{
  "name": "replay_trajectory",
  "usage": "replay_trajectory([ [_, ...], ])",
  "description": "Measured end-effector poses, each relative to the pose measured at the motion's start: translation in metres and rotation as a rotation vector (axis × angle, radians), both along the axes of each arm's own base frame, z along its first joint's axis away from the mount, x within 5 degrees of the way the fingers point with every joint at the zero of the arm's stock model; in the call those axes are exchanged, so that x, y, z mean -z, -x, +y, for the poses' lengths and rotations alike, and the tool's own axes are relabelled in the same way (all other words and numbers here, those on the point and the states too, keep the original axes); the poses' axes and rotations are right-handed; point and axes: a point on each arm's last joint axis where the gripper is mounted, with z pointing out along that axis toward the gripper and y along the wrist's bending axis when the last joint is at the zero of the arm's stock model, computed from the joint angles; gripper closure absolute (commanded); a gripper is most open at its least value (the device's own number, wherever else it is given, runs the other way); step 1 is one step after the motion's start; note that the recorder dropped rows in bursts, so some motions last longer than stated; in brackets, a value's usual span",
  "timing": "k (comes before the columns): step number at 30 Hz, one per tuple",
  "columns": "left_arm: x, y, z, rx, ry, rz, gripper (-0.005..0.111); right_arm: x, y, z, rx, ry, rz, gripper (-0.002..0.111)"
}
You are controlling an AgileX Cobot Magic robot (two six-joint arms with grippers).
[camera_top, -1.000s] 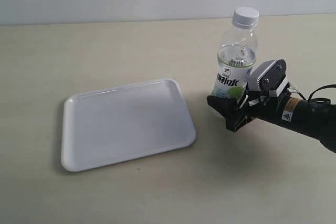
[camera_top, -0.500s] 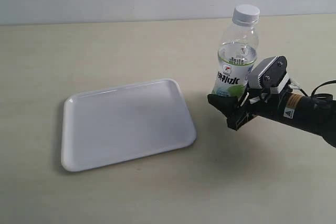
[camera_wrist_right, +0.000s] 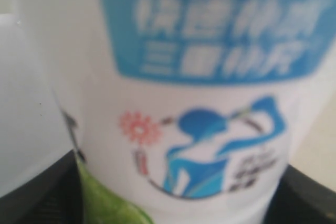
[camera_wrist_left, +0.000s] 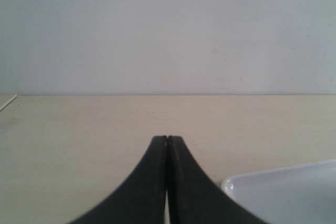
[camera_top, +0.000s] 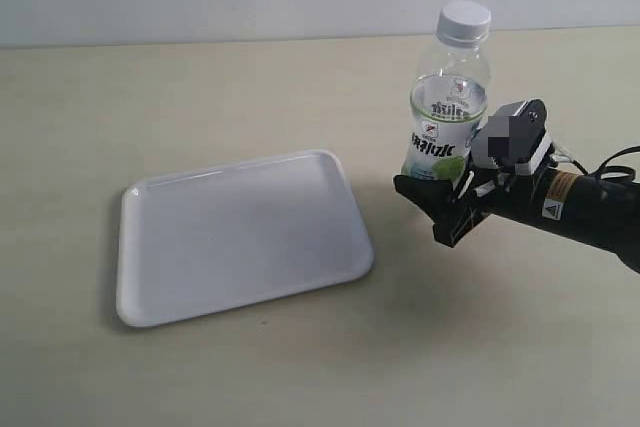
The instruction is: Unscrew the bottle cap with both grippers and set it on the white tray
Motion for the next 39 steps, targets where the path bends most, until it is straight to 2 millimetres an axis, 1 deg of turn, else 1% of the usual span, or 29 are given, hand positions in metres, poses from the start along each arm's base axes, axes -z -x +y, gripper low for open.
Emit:
replay_trajectory([
  [12, -0.002, 0.0, 0.0, 0.0, 0.0, -0.018, 0.107, 0.0, 0.001, 0.001, -0.013, 0.007, -0.004, 0.108],
  [15, -0.006, 0.0, 0.0, 0.0, 0.111, -0.06, 0.107, 0.0, 0.001, 0.001, -0.014, 0.008, -0.005, 0.108],
  [20, -0.013, 0.0, 0.0, 0.005, 0.212, -0.129, 0.107, 0.0, 0.001, 0.001, -0.014, 0.008, -0.005, 0.108],
  [22, -0.018, 0.001, 0.0, 0.012, 0.285, -0.181, 0.107, 0.0, 0.001, 0.001, -0.014, 0.008, -0.005, 0.108],
  [23, -0.024, 0.002, 0.0, 0.028, 0.398, -0.246, 0.107, 0.0, 0.001, 0.001, -0.015, 0.01, -0.007, 0.108],
  [24, -0.027, 0.002, 0.0, 0.038, 0.44, -0.275, 0.107, 0.0, 0.001, 0.001, -0.015, 0.011, -0.008, 0.108],
  [25, -0.035, 0.005, 0.0, 0.073, 0.483, -0.366, 0.107, 0.0, 0.001, 0.001, -0.017, 0.011, -0.008, 0.108],
  [26, -0.039, 0.007, -0.001, 0.094, 0.474, -0.411, 0.107, 0.0, 0.001, 0.001, -0.017, 0.011, -0.008, 0.108],
  [27, -0.048, 0.008, -0.004, 0.144, 0.458, -0.5, 0.107, 0.0, 0.001, 0.001, -0.021, 0.012, -0.008, 0.108],
  [28, -0.052, 0.007, -0.005, 0.158, 0.456, -0.509, 0.107, 0.0, 0.001, 0.001, -0.024, 0.012, -0.008, 0.108],
  [30, -0.071, -0.006, -0.01, 0.194, 0.432, -0.474, 0.107, 0.0, 0.001, 0.002, -0.03, 0.013, -0.009, 0.108],
  [31, -0.09, -0.024, -0.016, 0.232, 0.404, -0.413, 0.107, 0.0, 0.002, 0.002, -0.034, 0.014, -0.009, 0.108],
  [32, -0.103, -0.046, -0.023, 0.28, 0.36, -0.327, 0.107, 0.0, 0.002, 0.002, -0.036, 0.014, -0.009, 0.108],
  [33, -0.114, -0.063, -0.028, 0.321, 0.352, -0.277, 0.107, 0.0, 0.002, 0.002, -0.036, 0.014, -0.009, 0.108],
  [34, -0.128, -0.088, -0.039, 0.407, 0.293, -0.198, 0.107, 0.0, 0.002, 0.002, -0.037, 0.014, -0.009, 0.108],
  [35, -0.138, -0.108, -0.045, 0.46, 0.24, -0.147, 0.107, 0.0, 0.002, 0.002, -0.037, 0.014, -0.009, 0.108],
  [36, -0.155, -0.135, -0.053, 0.536, 0.209, -0.091, 0.107, 0.0, 0.002, 0.002, -0.037, 0.016, -0.008, 0.108],
  [37, -0.157, -0.156, -0.058, 0.579, 0.189, -0.028, 0.107, 0.0, 0.002, 0.002, -0.037, 0.015, -0.008, 0.108],
  [38, -0.167, -0.186, -0.064, 0.633, 0.127, 0.024, 0.107, 0.0, 0.002, 0.002, -0.037, 0.015, -0.008, 0.108],
  [39, -0.171, -0.197, -0.066, 0.655, 0.108, 0.044, 0.107, 0.0, 0.002, 0.002, -0.037, 0.015, -0.008, 0.108],
])
